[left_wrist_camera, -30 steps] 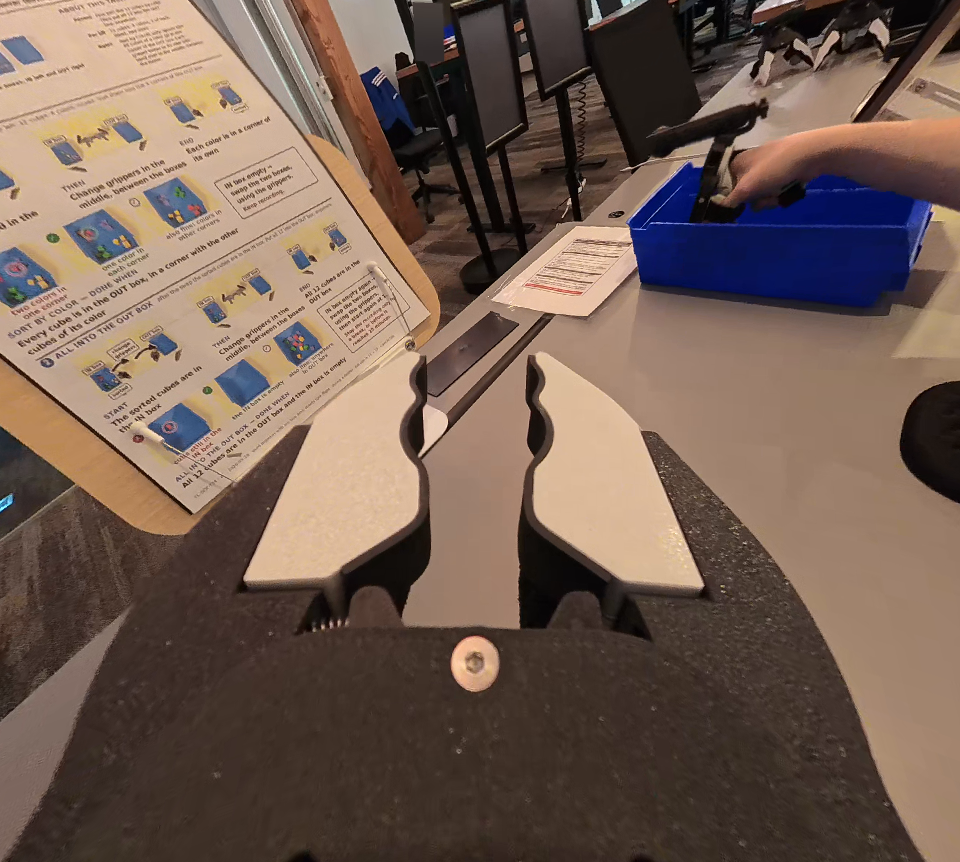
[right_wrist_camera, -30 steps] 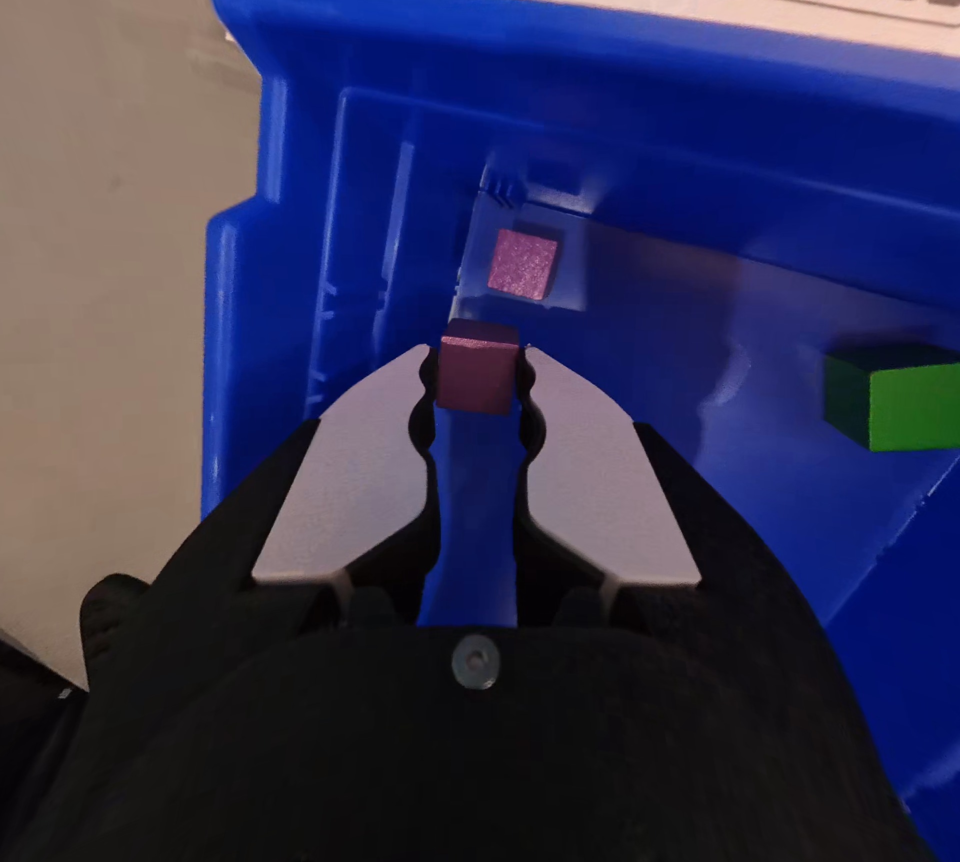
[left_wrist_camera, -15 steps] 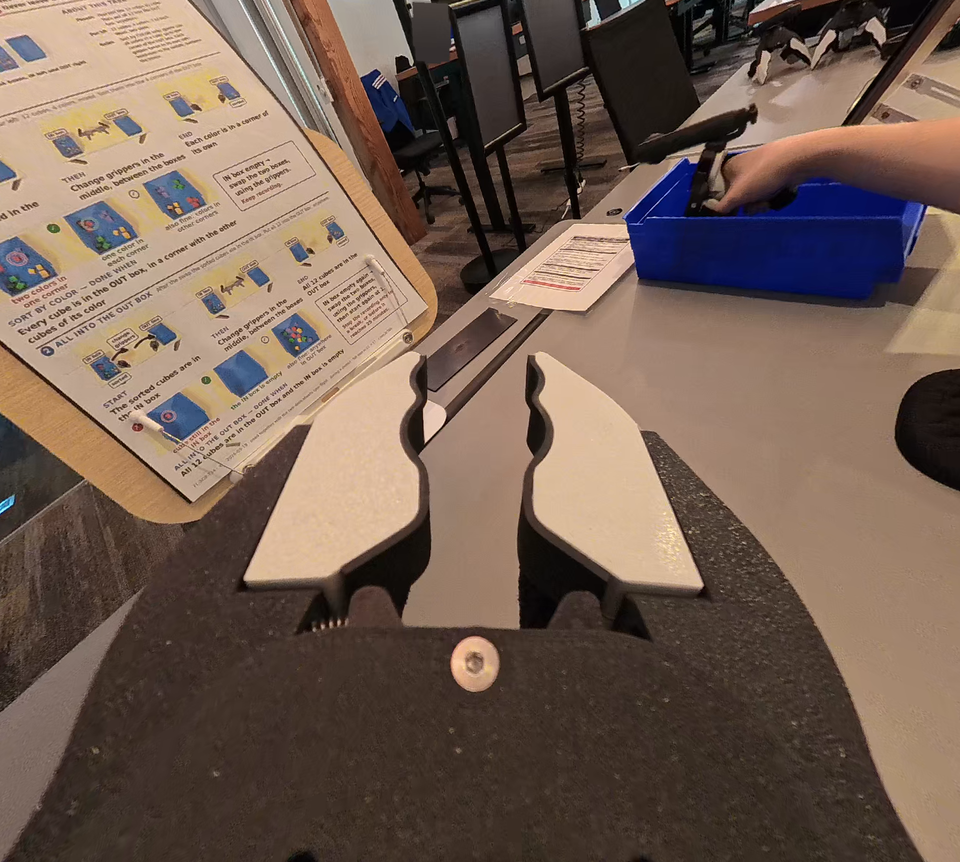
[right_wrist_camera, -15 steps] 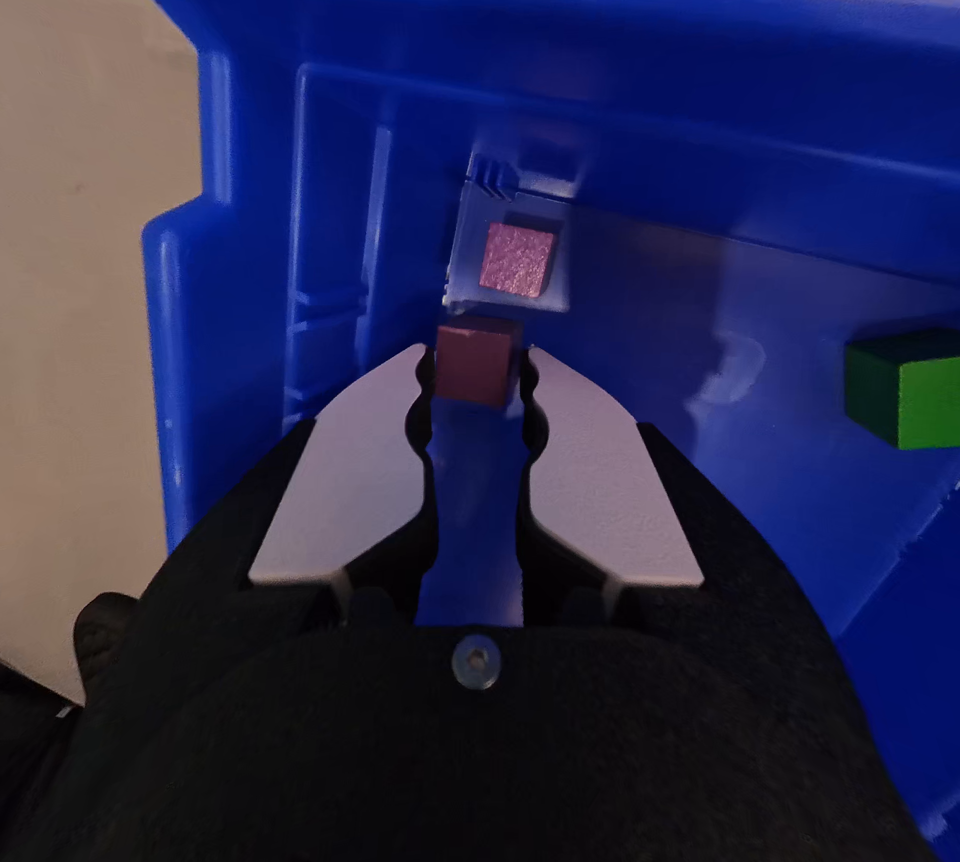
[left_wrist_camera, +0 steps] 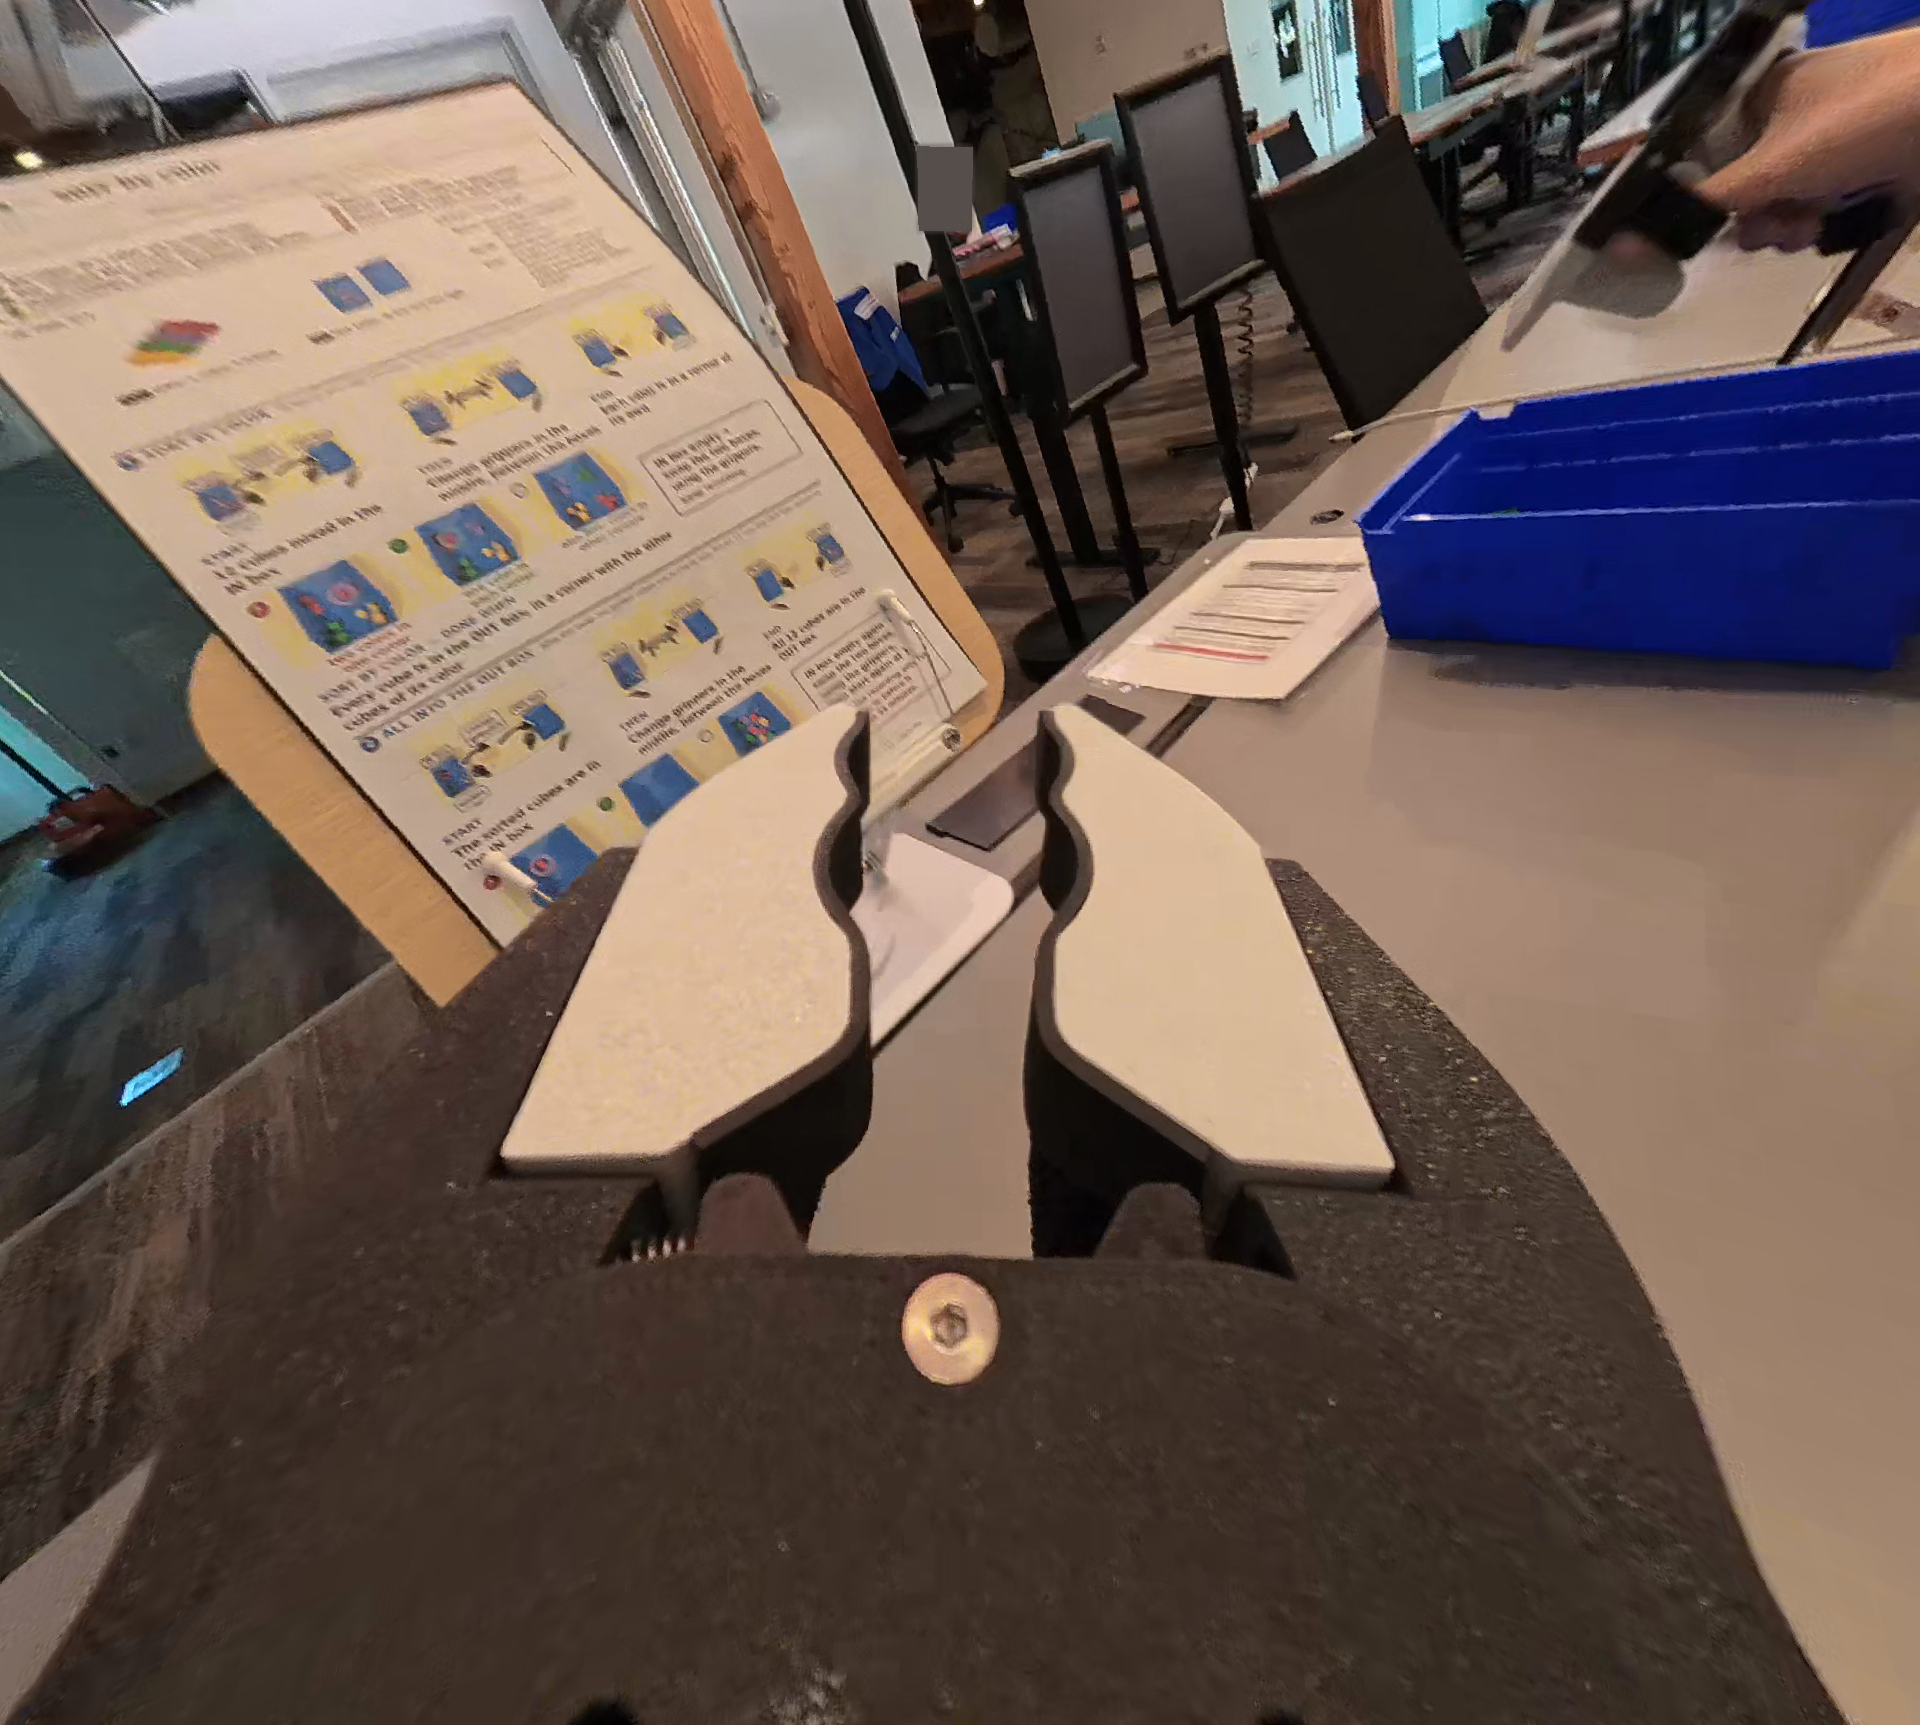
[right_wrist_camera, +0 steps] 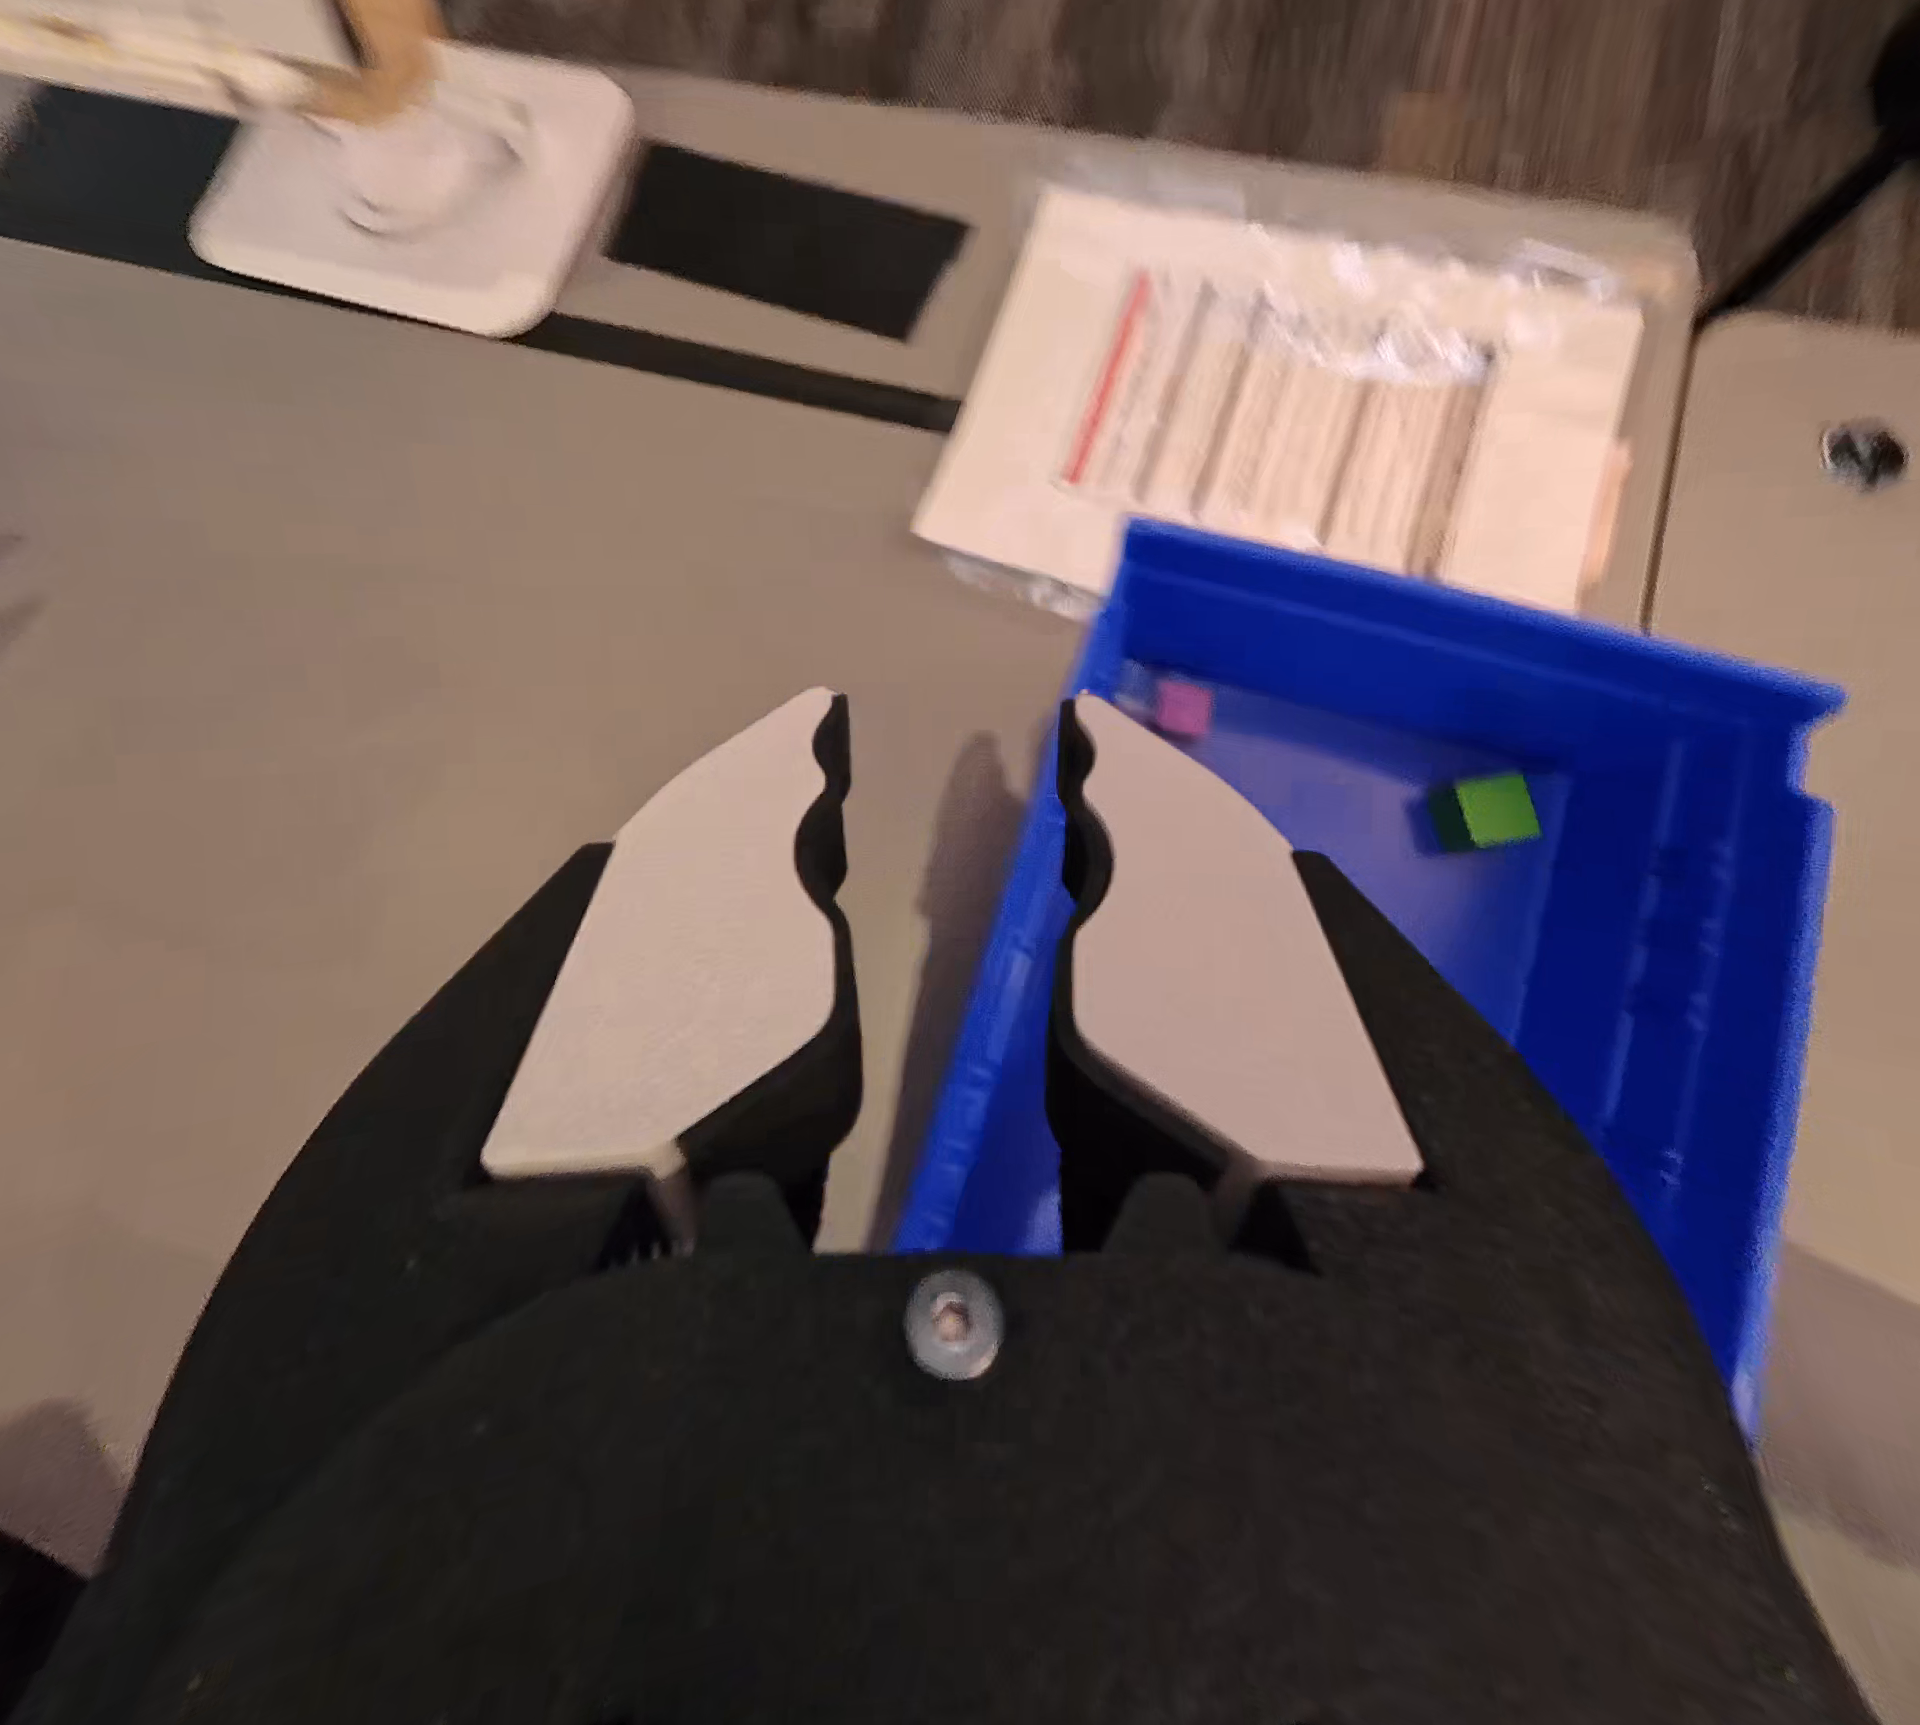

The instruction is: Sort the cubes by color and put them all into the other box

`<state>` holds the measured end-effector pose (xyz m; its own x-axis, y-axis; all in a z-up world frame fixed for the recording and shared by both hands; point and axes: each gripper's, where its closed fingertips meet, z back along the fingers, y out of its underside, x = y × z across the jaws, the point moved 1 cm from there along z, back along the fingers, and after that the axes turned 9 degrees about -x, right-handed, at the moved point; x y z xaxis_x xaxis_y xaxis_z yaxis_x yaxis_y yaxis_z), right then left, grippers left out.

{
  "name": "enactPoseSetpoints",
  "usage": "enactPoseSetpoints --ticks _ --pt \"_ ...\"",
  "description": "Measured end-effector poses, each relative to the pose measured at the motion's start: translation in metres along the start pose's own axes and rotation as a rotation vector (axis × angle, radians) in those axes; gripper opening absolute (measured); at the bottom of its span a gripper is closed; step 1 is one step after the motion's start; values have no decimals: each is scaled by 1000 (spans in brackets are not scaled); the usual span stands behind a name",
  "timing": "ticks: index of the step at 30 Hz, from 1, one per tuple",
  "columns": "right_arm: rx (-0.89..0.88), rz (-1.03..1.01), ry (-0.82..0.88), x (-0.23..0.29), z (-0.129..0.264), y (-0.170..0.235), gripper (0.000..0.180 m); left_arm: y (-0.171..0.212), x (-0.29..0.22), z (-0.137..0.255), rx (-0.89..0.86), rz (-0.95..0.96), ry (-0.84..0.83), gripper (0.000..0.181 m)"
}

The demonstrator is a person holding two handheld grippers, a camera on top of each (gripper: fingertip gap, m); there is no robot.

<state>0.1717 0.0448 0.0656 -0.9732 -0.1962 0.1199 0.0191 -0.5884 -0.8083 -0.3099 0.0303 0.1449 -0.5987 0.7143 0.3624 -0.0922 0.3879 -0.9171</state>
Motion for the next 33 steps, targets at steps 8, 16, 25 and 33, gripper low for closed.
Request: enactPoseSetpoints --ticks 8,16,25,33 --pt "-396 124 -469 194 50 -47 39 -1 23 9 -38 7 -38 29" --pt "-532 154 -632 270 44 -56 36 7 40 23 -63 51 -60 28" --pt "-424 190 -558 271 2 -40 36 -23 88 76 -20 -43 -198 27" --pt "-324 224 -631 295 -16 -26 36 38 166 188 490 -199 -325 26"
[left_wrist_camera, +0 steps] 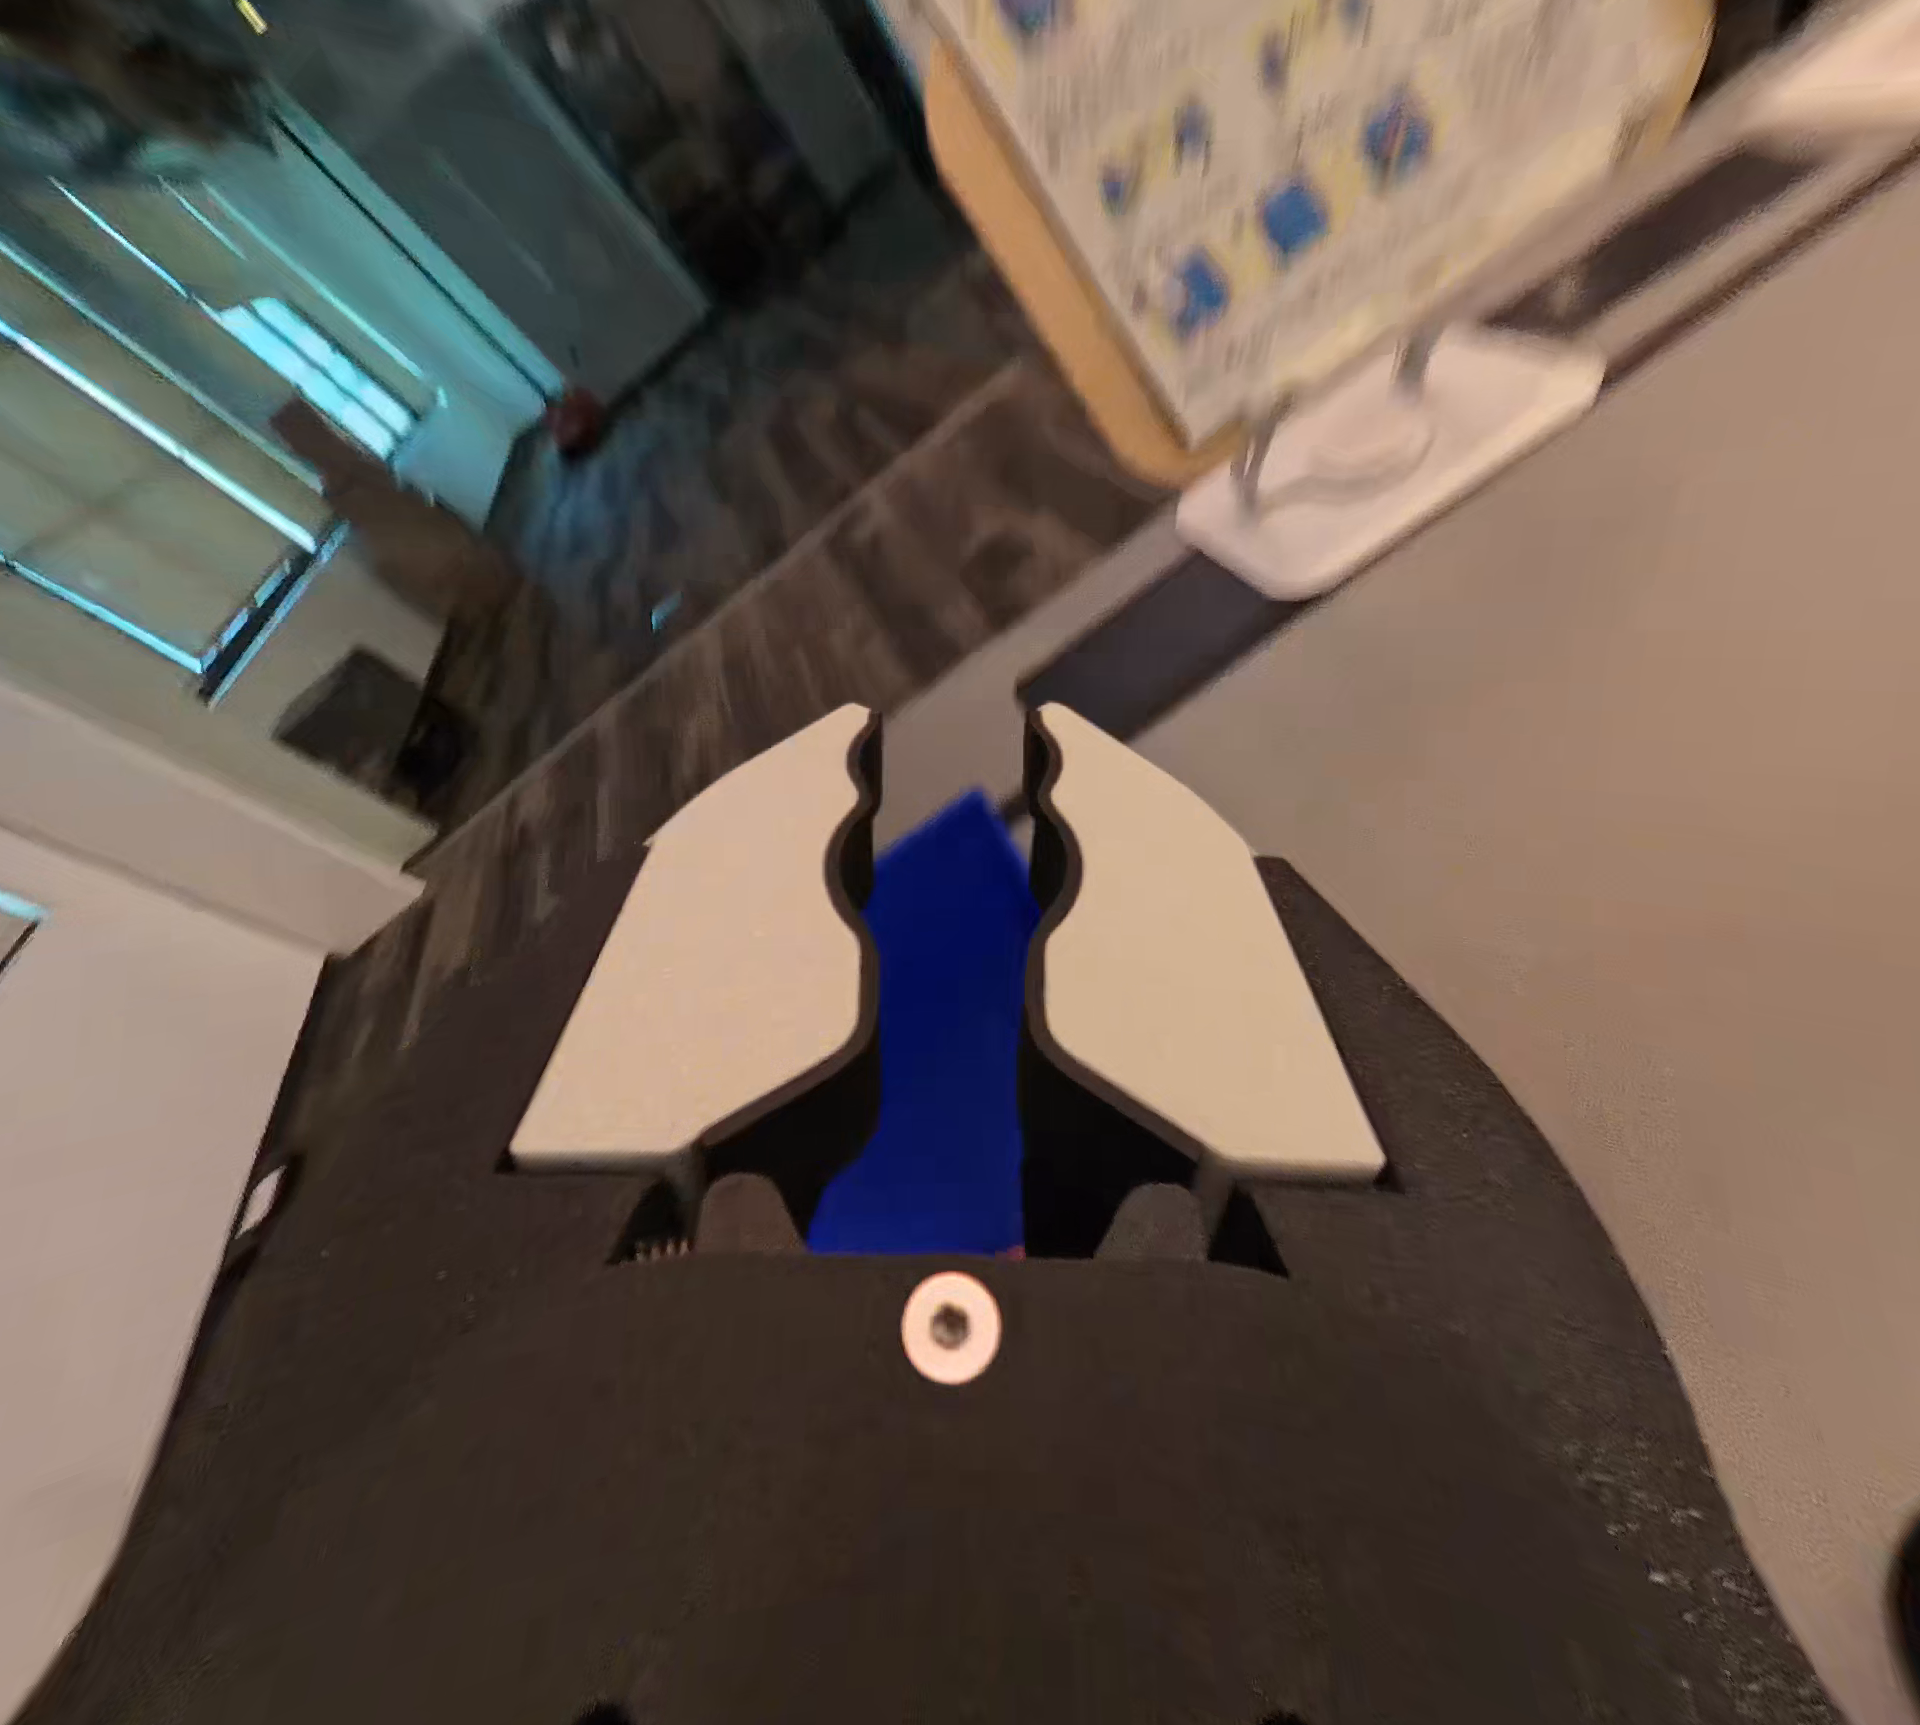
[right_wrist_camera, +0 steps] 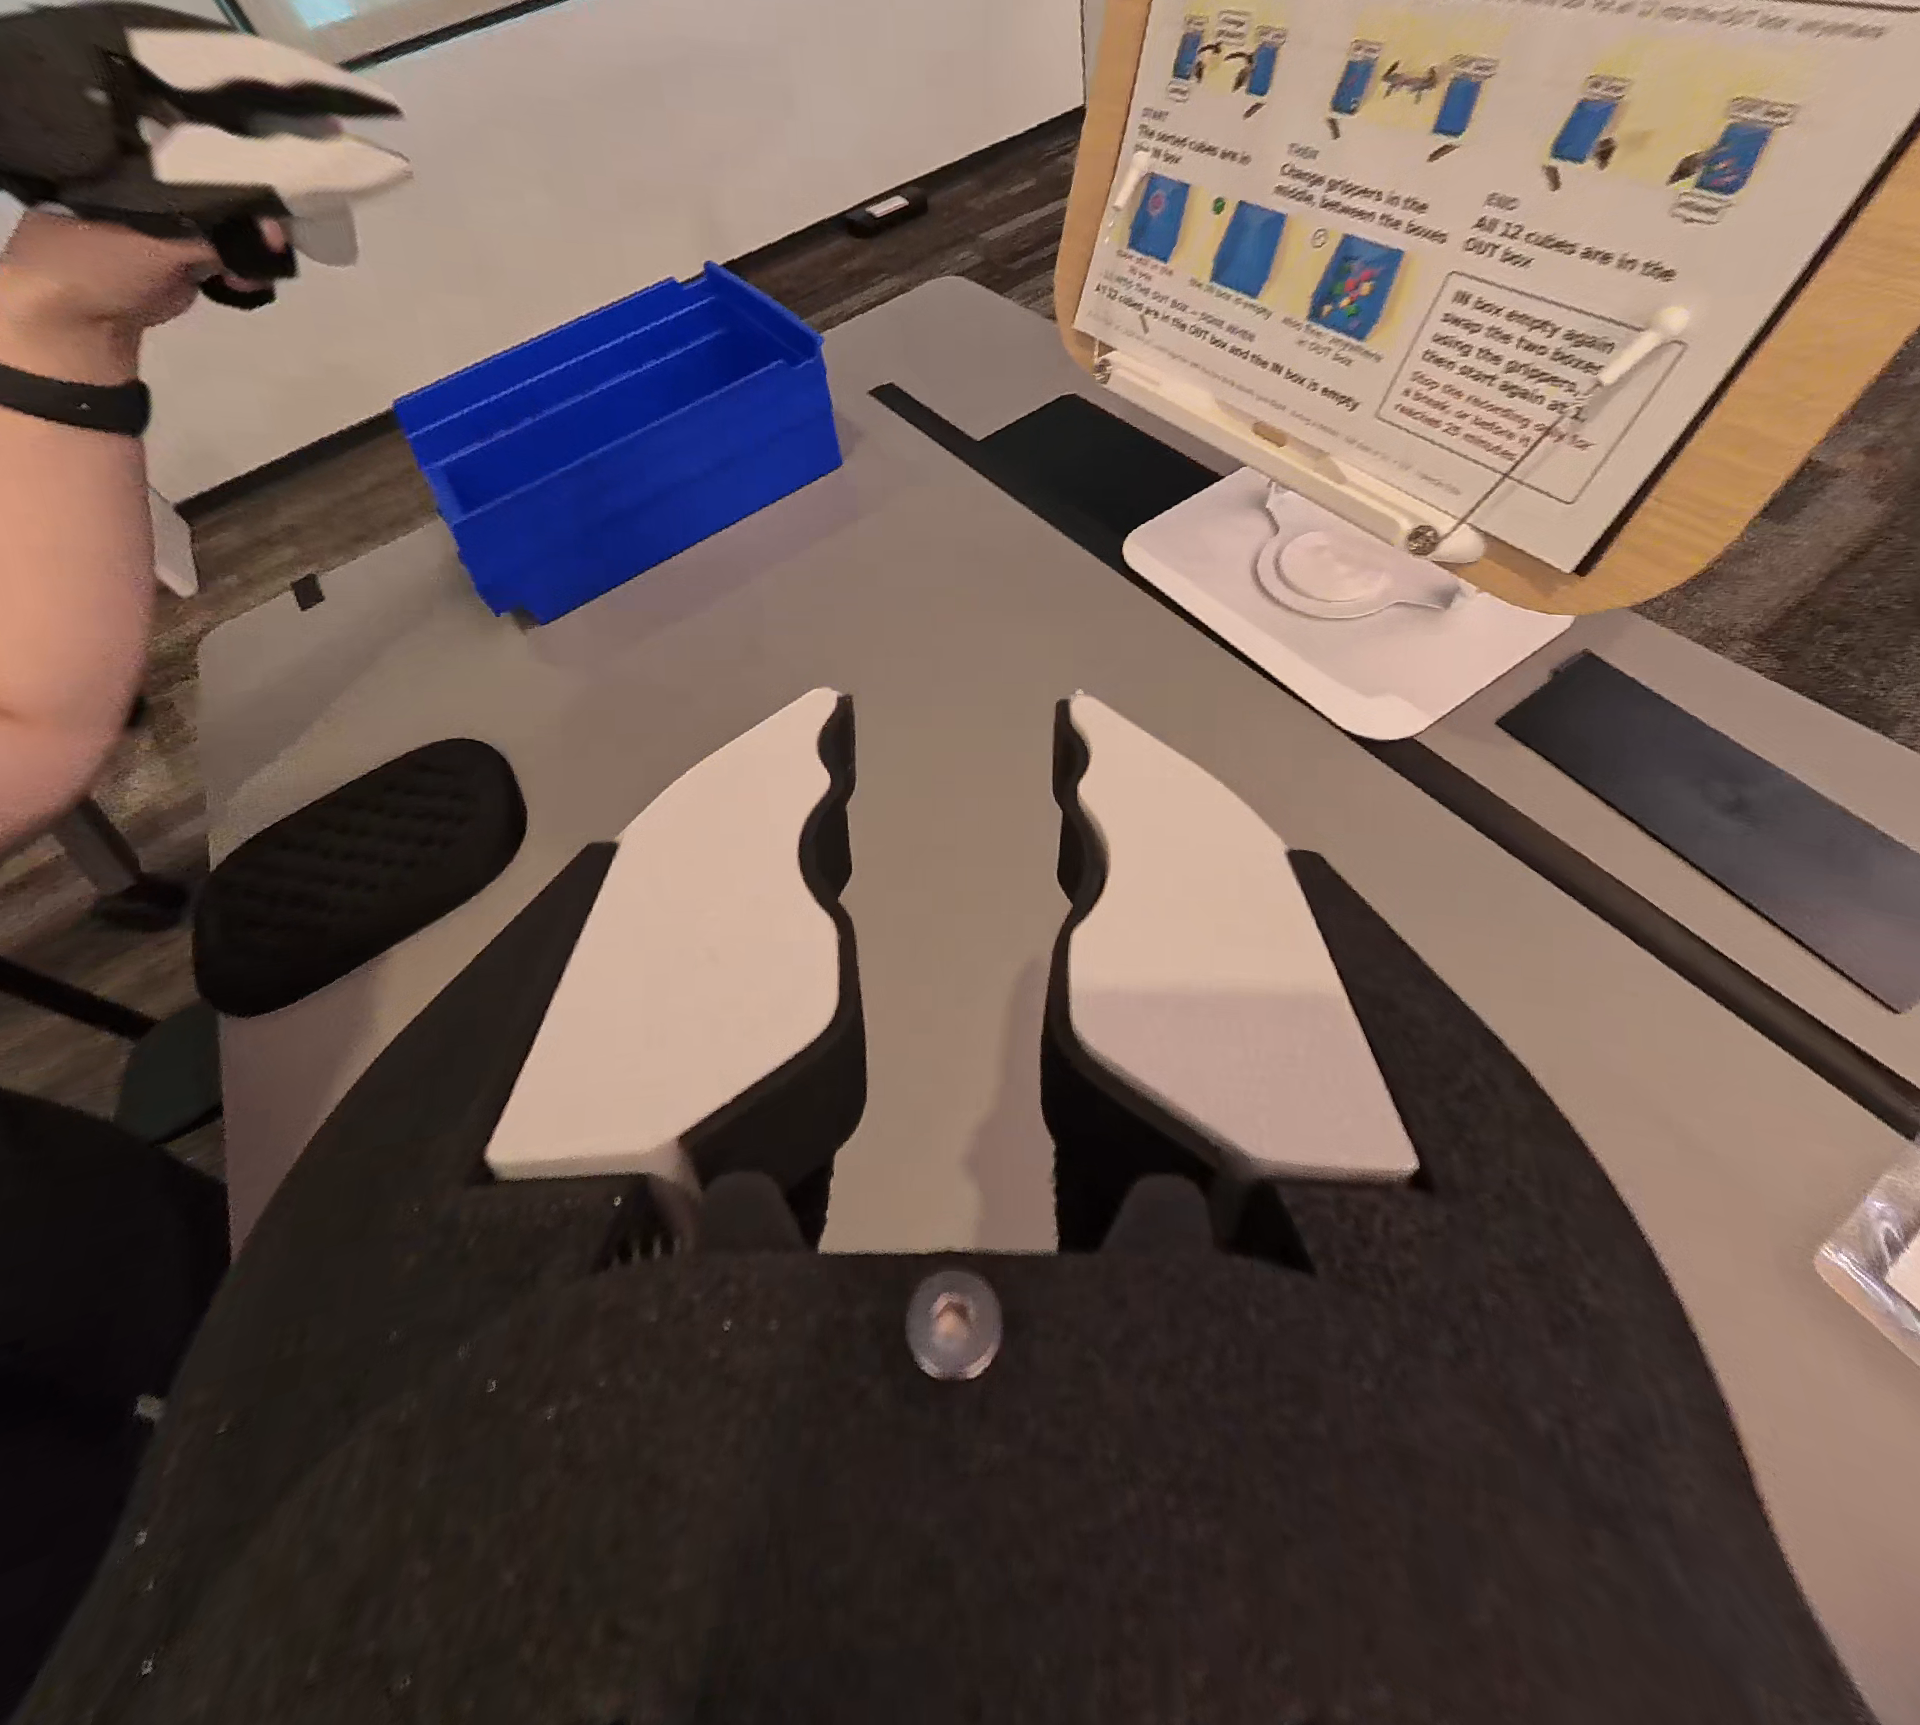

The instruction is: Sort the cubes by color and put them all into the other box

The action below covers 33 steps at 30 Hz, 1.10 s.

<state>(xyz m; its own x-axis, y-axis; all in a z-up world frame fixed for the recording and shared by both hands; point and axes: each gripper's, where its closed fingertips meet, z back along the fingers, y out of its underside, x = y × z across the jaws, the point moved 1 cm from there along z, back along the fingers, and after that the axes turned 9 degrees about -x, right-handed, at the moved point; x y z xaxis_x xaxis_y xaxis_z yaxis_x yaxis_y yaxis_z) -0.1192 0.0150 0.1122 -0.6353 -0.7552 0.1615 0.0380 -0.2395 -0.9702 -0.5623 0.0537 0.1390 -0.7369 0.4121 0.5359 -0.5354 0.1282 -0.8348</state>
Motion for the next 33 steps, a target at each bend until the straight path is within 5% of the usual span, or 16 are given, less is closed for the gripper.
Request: enactPoseSetpoints --ticks 5,12,21,33 --pt "39 4 -27 4 -6 7 36 115 -5 11 378 -187 309 27" --pt "40 -60 -77 4 -8 12 36 225 -15 14 658 -470 645 37" --pt "71 -128 -119 7 -14 24 33 279 -23 8 737 -547 783 53" --pt "92 -166 -149 7 -16 30 32 298 -28 2 746 -437 870 34"
